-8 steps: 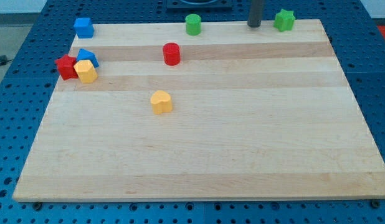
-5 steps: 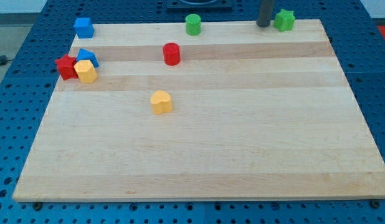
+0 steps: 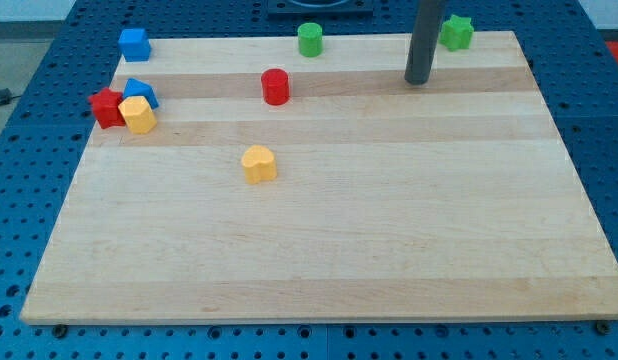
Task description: Push the red star to the right side of yellow hexagon
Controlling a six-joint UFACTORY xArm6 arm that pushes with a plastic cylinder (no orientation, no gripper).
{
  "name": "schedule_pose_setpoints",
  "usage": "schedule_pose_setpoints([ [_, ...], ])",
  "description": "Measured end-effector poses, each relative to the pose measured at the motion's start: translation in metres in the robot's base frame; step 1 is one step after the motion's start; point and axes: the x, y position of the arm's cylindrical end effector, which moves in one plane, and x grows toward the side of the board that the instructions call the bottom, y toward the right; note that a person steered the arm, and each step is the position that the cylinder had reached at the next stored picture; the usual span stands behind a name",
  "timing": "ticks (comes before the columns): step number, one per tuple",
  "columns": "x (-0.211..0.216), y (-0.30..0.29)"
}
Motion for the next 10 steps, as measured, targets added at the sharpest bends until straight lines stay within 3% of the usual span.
schedule_pose_setpoints([
  [4,0.02,-0.03],
  [6,0.049,-0.062],
  [10,0.083,-0.197],
])
